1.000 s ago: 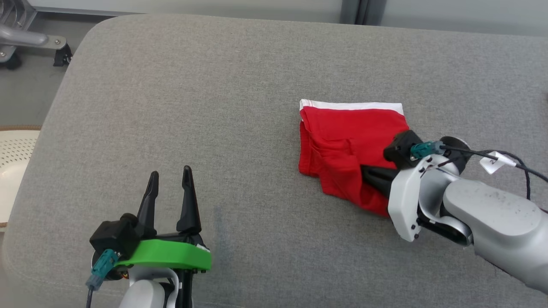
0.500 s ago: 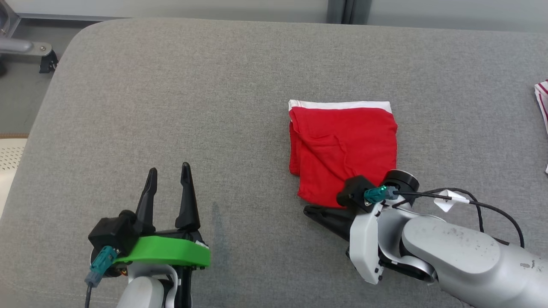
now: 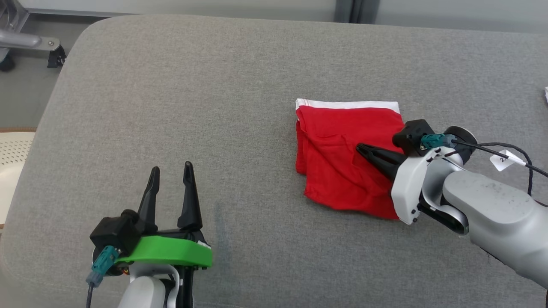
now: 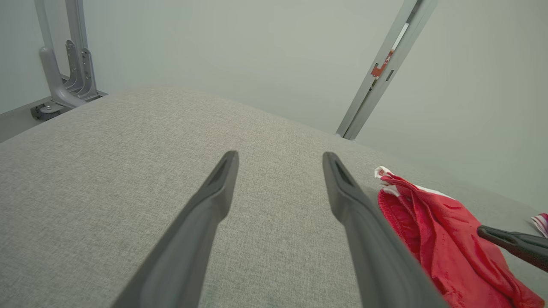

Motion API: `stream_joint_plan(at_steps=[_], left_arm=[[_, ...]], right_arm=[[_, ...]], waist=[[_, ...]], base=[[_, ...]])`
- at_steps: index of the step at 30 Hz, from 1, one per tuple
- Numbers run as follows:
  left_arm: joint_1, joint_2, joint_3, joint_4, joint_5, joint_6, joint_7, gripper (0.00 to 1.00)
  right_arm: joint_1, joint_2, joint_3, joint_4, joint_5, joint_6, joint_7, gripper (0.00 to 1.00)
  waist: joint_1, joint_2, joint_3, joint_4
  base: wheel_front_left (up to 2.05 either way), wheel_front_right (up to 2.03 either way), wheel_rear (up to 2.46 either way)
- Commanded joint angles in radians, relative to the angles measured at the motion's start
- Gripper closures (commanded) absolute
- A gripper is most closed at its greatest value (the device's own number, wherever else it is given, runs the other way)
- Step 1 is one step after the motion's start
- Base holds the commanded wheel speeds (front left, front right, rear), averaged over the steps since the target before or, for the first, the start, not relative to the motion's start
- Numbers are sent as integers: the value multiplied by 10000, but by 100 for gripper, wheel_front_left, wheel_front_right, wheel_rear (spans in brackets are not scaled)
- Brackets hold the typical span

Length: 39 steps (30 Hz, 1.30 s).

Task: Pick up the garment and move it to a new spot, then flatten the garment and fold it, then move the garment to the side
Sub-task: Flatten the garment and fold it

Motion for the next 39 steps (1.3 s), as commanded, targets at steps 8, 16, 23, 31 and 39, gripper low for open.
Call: stream_joint_plan(at_steps=[8, 16, 23, 31, 39], left_arm=[[-229, 20, -62, -5, -82, 64, -29, 0], [-213, 20, -87, 64, -56, 68, -29, 0], [-144, 22, -101, 122, 2, 49, -29, 0], [-24, 22, 25, 182, 236, -33, -29, 0], [-71, 30, 246, 255, 577, -147, -27, 0]], right_arm=[[164, -69, 0, 438, 184, -17, 560, 100], [552, -107, -5, -1105, 115, -17, 563, 100], [1153, -112, -4, -2450, -305, -17, 1301, 100], [708, 186, -1, -1858, -431, -17, -568, 100], [991, 650, -2046, -916, -159, -17, -1091, 0]], waist=[[0, 0, 390, 624], [0, 0, 281, 538], [0, 0, 158, 328], [0, 0, -228, -72], [0, 0, -790, -845]], base=[[0, 0, 0], [0, 0, 0], [0, 0, 0], [0, 0, 0], [0, 0, 0]])
